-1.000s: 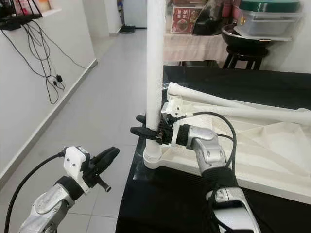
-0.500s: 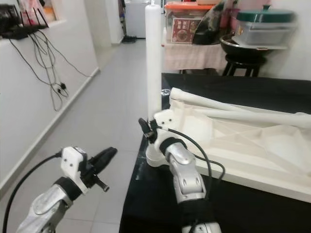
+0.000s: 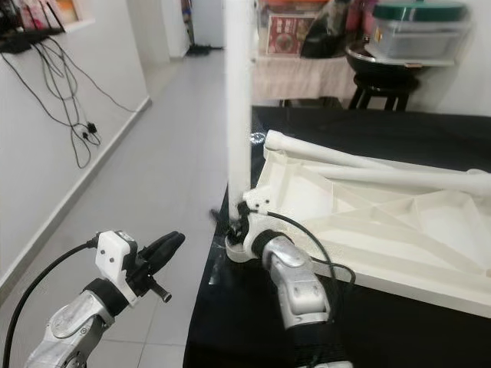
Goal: Building children table
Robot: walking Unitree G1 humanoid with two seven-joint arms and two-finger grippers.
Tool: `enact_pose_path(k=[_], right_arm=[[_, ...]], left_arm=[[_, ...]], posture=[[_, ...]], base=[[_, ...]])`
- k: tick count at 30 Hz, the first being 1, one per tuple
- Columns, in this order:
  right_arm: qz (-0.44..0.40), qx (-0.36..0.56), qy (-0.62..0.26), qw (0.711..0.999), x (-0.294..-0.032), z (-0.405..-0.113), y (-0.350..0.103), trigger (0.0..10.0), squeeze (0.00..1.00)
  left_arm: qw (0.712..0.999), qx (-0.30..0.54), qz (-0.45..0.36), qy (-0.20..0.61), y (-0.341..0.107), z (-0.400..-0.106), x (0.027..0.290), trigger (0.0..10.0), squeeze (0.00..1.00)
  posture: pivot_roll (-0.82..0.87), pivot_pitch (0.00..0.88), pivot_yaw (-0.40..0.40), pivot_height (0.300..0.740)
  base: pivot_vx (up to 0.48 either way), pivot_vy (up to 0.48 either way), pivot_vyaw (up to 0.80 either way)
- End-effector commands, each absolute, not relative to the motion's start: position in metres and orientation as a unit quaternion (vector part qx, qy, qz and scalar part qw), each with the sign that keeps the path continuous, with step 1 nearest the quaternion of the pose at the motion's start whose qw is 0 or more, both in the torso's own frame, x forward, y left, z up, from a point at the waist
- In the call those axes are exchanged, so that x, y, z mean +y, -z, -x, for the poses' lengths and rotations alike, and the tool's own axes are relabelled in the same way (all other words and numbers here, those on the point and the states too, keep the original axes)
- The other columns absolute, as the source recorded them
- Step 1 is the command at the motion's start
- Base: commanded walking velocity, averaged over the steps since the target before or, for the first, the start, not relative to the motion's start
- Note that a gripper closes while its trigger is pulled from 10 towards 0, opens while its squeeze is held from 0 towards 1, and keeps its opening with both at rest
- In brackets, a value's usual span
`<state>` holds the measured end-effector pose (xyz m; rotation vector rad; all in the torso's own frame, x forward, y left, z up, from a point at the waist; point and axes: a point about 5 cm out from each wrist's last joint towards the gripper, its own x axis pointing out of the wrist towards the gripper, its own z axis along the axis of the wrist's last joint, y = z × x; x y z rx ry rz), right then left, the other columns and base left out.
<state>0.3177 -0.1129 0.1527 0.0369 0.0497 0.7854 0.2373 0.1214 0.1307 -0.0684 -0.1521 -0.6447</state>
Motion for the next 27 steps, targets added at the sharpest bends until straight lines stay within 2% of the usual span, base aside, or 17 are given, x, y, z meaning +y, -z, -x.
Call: enact_pose_path(k=[1, 2, 3, 4, 5, 8, 12, 14, 15, 27], right_arm=[[-0.016, 0.002, -0.445, 0.895, -0.106, -0.319, -0.163, 10.0, 0.8], [-0.016, 0.002, -0.445, 0.895, -0.106, -0.319, -0.163, 10.0, 0.8], [0.011, -0.006, -0.492, 0.871, -0.109, -0.321, -0.169, 10.0, 0.0], [0.031, -0.01, -0.522, 0.852, -0.111, -0.321, -0.172, 10.0, 0.0], [0.031, -0.01, -0.522, 0.852, -0.111, -0.321, -0.172, 10.0, 0.0], [0.038, -0.004, -0.57, 0.821, -0.119, -0.338, -0.185, 10.0, 0.0], [0.03, 0.016, -0.6, 0.8, -0.121, -0.343, -0.188, 10.0, 0.0], [0.027, 0.024, -0.6, 0.799, -0.122, -0.346, -0.187, 10.0, 0.0], [0.022, 0.027, -0.603, 0.797, -0.123, -0.349, -0.186, 0.0, 0.0], [0.01, 0.013, -0.609, 0.793, -0.129, -0.355, -0.187, 0.0, 0.0]], left_arm=[[0.945, -0.071, 0.033, 0.318, -0.129, -0.238, 0.121, 10.0, 0.0], [0.945, -0.071, 0.033, 0.318, -0.129, -0.238, 0.121, 10.0, 0.0], [0.945, -0.07, 0.032, 0.318, -0.129, -0.238, 0.121, 10.0, 0.0], [0.945, -0.07, 0.032, 0.318, -0.129, -0.237, 0.121, 10.0, 0.0], [0.945, -0.07, 0.032, 0.318, -0.129, -0.237, 0.121, 10.0, 0.0], [0.945, -0.068, 0.032, 0.318, -0.128, -0.236, 0.12, 10.0, 0.0], [0.945, -0.067, 0.032, 0.319, -0.128, -0.236, 0.12, 10.0, 0.0], [0.945, -0.066, 0.032, 0.32, -0.128, -0.235, 0.12, 10.0, 0.0], [0.944, -0.066, 0.033, 0.32, -0.128, -0.235, 0.12, 10.0, 0.0], [0.944, -0.066, 0.035, 0.321, -0.128, -0.235, 0.118, 10.0, 0.0]], posture=[[-0.06, 0.0, 0.02, 0.74], [-0.06, 0.0, 0.02, 0.74], [-0.06, 0.0, 0.02, 0.74], [-0.05, 0.0, 0.023, 0.74], [-0.05, 0.0, 0.023, 0.74], [-0.04, 0.0, 0.025, 0.74], [-0.03, 0.0, 0.025, 0.74], [-0.03, 0.0, 0.022, 0.74], [-0.03, 0.0, 0.021, 0.74], [-0.03, 0.0, 0.023, 0.74]], base=[[0.0, 0.0, 0.0], [0.0, 0.0, 0.0], [0.0, 0.0, 0.0], [0.0, 0.0, 0.0], [0.0, 0.0, 0.0], [0.0, 0.0, 0.0], [0.0, 0.0, 0.0], [0.0, 0.0, 0.0], [0.0, 0.0, 0.0], [0.0, 0.0, 0.0]])
